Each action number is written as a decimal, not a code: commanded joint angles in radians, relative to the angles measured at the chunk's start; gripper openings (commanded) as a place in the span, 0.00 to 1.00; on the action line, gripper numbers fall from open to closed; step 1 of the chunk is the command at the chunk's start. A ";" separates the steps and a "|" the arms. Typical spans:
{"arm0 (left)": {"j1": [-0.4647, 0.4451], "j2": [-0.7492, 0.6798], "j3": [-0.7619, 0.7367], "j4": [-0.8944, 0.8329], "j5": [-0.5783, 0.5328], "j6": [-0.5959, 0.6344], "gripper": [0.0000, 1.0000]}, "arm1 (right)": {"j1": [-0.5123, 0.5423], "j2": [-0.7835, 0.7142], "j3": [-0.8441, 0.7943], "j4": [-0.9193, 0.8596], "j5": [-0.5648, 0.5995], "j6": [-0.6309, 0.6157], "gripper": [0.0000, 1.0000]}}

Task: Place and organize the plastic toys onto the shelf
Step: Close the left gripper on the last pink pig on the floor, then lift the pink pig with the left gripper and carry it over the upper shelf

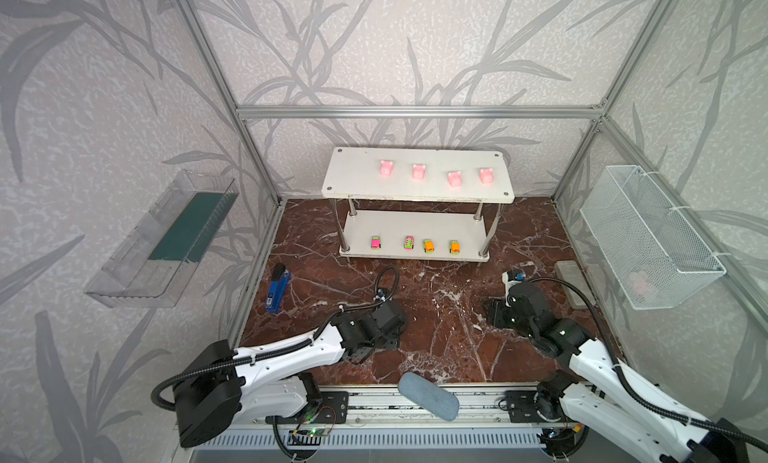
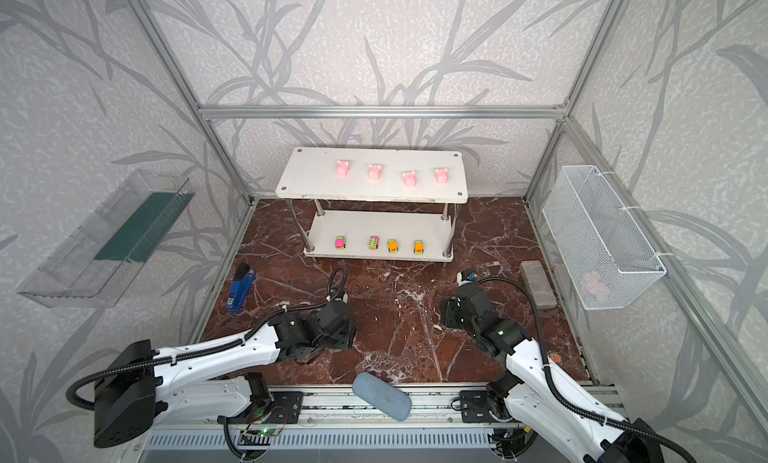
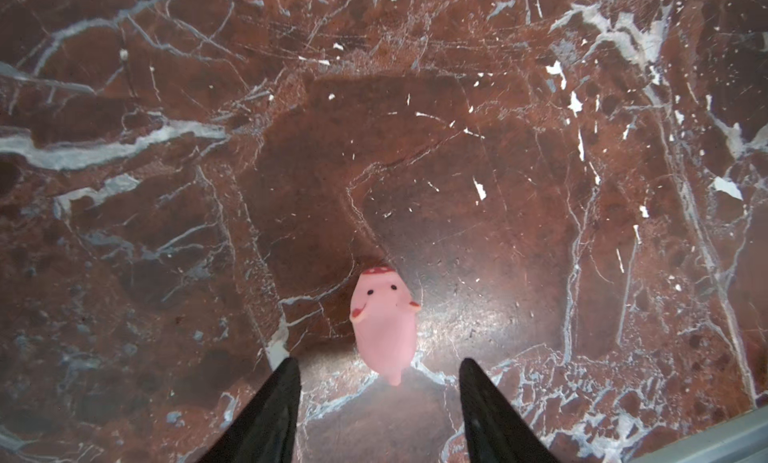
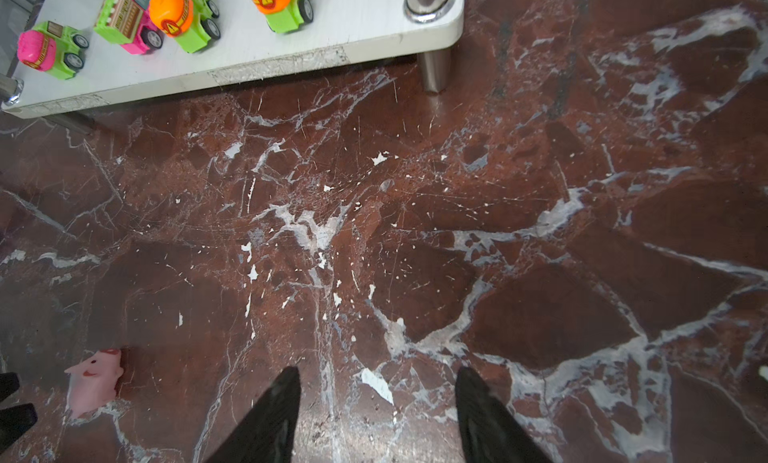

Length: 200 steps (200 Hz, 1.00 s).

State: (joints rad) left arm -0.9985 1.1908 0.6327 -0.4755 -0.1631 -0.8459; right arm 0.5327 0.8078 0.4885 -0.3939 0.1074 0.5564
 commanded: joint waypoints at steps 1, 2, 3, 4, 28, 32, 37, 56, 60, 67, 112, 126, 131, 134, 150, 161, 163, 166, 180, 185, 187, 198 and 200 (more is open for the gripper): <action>-0.018 0.024 -0.010 0.037 -0.022 -0.061 0.60 | 0.007 0.004 -0.016 0.012 -0.008 0.005 0.60; -0.018 0.026 -0.010 0.038 -0.022 -0.061 0.60 | 0.007 0.005 -0.016 0.012 -0.008 0.005 0.60; -0.019 0.028 -0.011 0.039 -0.022 -0.062 0.60 | 0.007 0.006 -0.016 0.012 -0.007 0.005 0.60; -0.019 0.029 -0.012 0.040 -0.021 -0.062 0.60 | 0.007 0.006 -0.016 0.012 -0.008 0.005 0.61; -0.020 0.063 -0.016 0.066 -0.008 -0.066 0.61 | 0.007 0.011 -0.021 0.018 -0.010 0.008 0.61; -0.020 0.069 -0.016 0.069 -0.008 -0.068 0.61 | 0.007 0.011 -0.022 0.019 -0.012 0.009 0.61; -0.021 0.074 -0.016 0.068 -0.008 -0.069 0.61 | 0.007 0.011 -0.022 0.022 -0.012 0.011 0.61; -0.020 0.098 -0.014 0.068 -0.007 -0.075 0.61 | 0.007 0.014 -0.028 0.029 -0.015 0.014 0.61; -0.021 0.103 -0.014 0.068 -0.006 -0.077 0.60 | 0.007 0.014 -0.029 0.030 -0.015 0.014 0.61; -0.022 0.110 -0.013 0.068 -0.005 -0.080 0.60 | 0.006 0.017 -0.031 0.033 -0.015 0.015 0.61; -0.020 0.166 -0.019 0.090 0.007 -0.099 0.58 | 0.007 0.037 -0.039 0.054 -0.015 0.019 0.61; -0.020 0.177 -0.021 0.102 0.014 -0.103 0.56 | 0.007 0.042 -0.041 0.062 -0.016 0.021 0.61; -0.020 0.181 -0.021 0.105 0.013 -0.104 0.55 | 0.006 0.045 -0.042 0.066 -0.018 0.021 0.61; -0.020 0.182 -0.021 0.106 0.015 -0.104 0.54 | 0.006 0.046 -0.042 0.067 -0.018 0.022 0.61; -0.020 0.191 -0.018 0.106 0.015 -0.104 0.52 | 0.006 0.057 -0.041 0.074 -0.020 0.022 0.61; -0.020 0.195 -0.016 0.109 0.016 -0.105 0.50 | 0.007 0.063 -0.041 0.079 -0.020 0.022 0.61; -0.020 0.197 -0.016 0.108 0.016 -0.104 0.50 | 0.006 0.063 -0.042 0.079 -0.021 0.022 0.61; -0.021 0.199 -0.016 0.109 0.016 -0.105 0.49 | 0.006 0.065 -0.042 0.081 -0.021 0.023 0.61; -0.020 0.206 -0.013 0.110 0.019 -0.105 0.48 | 0.006 0.071 -0.044 0.086 -0.021 0.025 0.61; -0.021 0.210 -0.013 0.109 0.019 -0.106 0.47 | 0.007 0.072 -0.044 0.087 -0.021 0.025 0.61; -0.021 0.210 -0.013 0.110 0.019 -0.107 0.47 | 0.006 0.073 -0.044 0.087 -0.021 0.025 0.61; -0.020 0.218 -0.012 0.113 0.020 -0.108 0.45 | 0.006 0.075 -0.045 0.091 -0.022 0.027 0.61; -0.021 0.220 -0.011 0.113 0.020 -0.108 0.45 | 0.007 0.076 -0.047 0.091 -0.023 0.027 0.61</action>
State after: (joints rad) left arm -1.0157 1.3888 0.6235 -0.3668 -0.1371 -0.9360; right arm 0.5362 0.8776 0.4545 -0.3286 0.0937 0.5755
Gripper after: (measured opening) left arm 0.462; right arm 0.607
